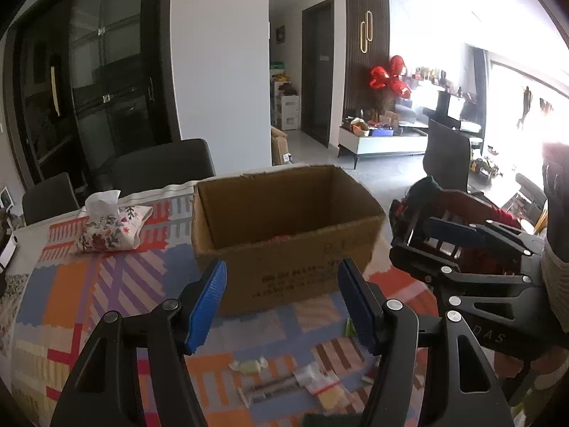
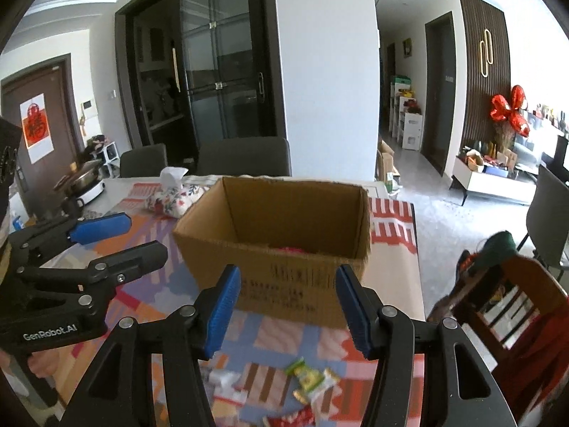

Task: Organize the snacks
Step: 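Carry both packets over the box and open both tools to release them, then grasp the cheese packet with left tool while right tool grasps red wafer bar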

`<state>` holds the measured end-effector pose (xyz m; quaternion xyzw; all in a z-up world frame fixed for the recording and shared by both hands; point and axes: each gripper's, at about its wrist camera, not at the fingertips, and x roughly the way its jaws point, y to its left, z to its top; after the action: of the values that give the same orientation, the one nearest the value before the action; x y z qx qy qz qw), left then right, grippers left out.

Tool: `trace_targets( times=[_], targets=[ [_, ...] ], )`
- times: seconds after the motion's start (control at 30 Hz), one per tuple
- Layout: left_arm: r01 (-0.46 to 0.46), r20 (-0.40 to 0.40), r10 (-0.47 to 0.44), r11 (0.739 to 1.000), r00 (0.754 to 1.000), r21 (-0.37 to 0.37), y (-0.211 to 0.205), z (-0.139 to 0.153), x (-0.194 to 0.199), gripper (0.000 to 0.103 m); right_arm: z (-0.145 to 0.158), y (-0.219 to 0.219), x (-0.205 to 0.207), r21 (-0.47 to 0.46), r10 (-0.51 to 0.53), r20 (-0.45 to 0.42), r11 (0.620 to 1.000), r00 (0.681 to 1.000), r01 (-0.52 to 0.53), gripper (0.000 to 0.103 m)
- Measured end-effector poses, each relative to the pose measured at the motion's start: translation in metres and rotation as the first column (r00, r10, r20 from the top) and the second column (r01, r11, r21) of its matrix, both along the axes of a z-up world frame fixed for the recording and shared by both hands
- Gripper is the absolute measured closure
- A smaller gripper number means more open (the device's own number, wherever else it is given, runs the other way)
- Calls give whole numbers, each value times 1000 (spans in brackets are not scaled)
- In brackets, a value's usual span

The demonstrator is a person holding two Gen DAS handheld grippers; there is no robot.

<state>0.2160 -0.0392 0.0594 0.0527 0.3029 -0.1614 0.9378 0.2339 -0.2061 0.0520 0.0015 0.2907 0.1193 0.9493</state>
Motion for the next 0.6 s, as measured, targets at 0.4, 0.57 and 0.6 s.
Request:
trace_targets(
  times=[0.4,0.57,0.6],
  targets=[
    [51,-107,-54,998,993,-30,-15,-50,-39,38,-46,-21,-49,18,-52,-71,998,996,53,43],
    [57,-182,-63,998,981,-38,-20,-76,-42,38,-70,-26,-59,28,-63,-131,997,989,67,43],
    [56,-196,-62,998,979,-38,-21,-81,-42,38,-75,-27,-60,25,-69,-142,997,987,73,43]
  ],
)
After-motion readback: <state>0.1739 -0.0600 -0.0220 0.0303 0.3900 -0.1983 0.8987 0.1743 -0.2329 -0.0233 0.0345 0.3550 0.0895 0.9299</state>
